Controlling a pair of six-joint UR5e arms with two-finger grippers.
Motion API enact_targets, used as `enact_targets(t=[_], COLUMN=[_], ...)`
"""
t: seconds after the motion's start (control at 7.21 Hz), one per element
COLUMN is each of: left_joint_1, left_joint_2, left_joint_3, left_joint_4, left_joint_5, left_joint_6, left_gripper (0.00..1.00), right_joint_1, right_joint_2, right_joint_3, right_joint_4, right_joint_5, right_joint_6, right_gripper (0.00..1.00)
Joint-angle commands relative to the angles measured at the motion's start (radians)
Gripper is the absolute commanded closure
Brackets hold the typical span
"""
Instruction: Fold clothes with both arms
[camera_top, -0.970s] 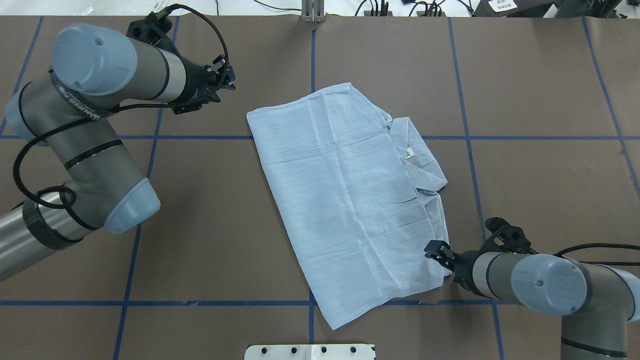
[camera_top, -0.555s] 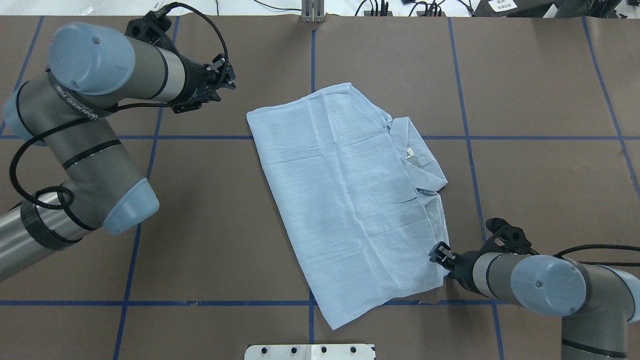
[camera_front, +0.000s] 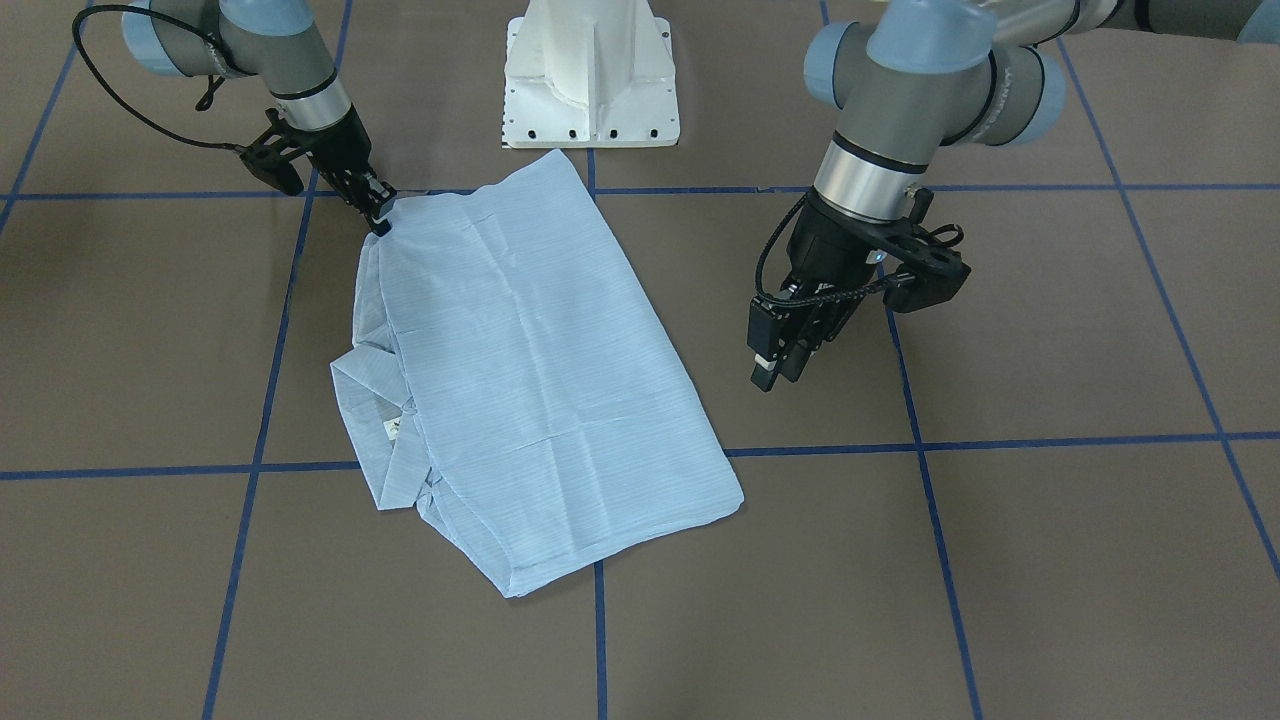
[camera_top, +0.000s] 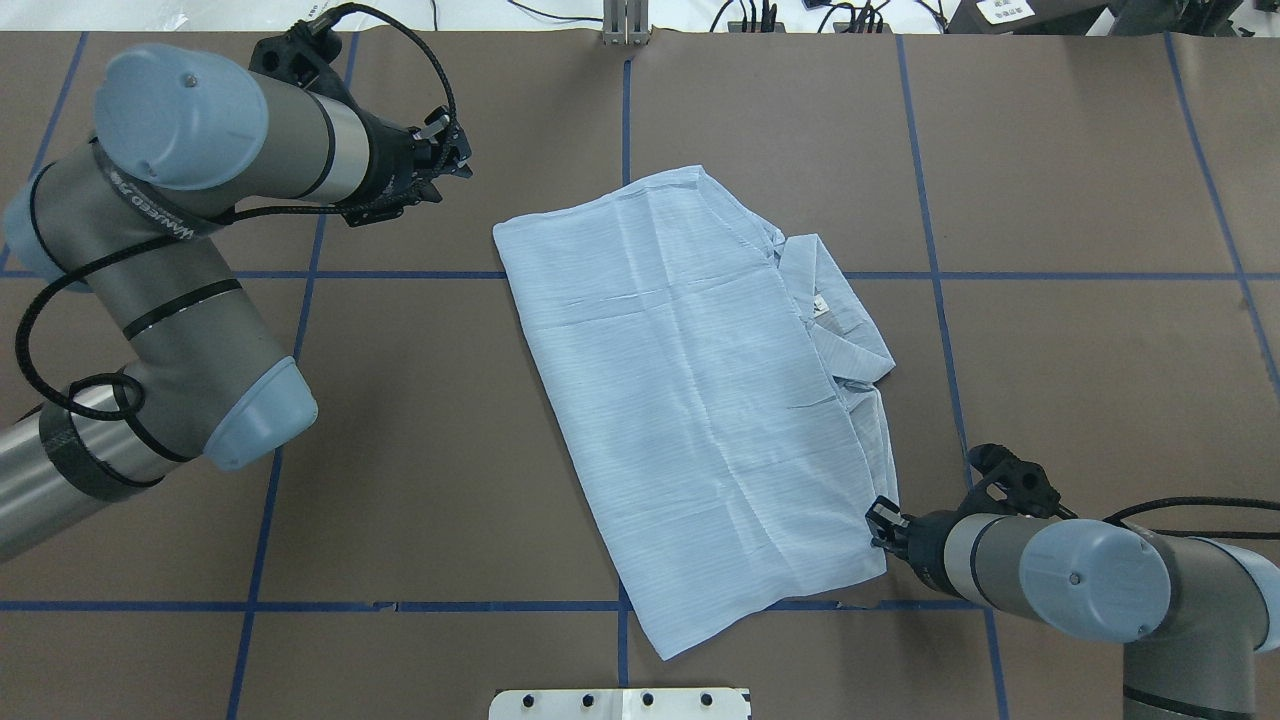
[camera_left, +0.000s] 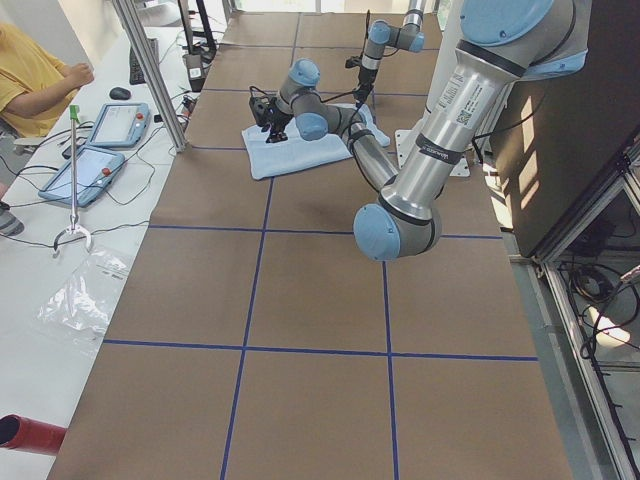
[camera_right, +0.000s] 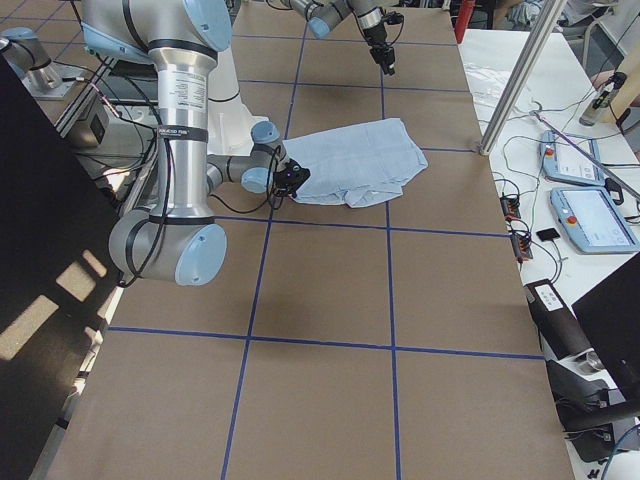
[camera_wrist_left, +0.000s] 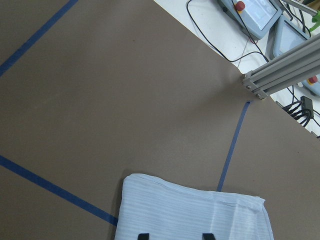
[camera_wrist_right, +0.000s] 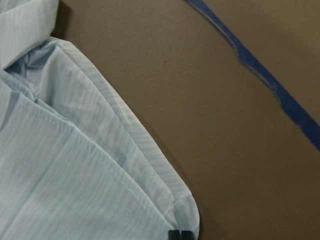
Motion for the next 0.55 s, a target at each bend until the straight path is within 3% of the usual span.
enact_targets(t=[0.0,0.14,0.42], left_joint_1=[0.005,0.01,0.065], left_joint_2=[-0.001,0.01,0.054], left_joint_3=[-0.008,-0.026,-0.106], left_joint_4=[0.011,0.014,0.058], left_joint_5=[-0.012,-0.036,-0.058], left_joint_6=[-0.003,-0.047,-0.109], left_gripper=[0.54,0.54,0.54], right_joint_1=[-0.034,-0.089,-0.111], right_joint_2=[0.003,0.013,0.105], right_joint_3=[0.024,0.028,0.087], right_joint_4=[-0.002,-0.009,-0.181], right_joint_5=[-0.011,-0.075,-0.078], right_joint_6=[0.036,0.088,0.093], right_gripper=[1.0,1.0,1.0])
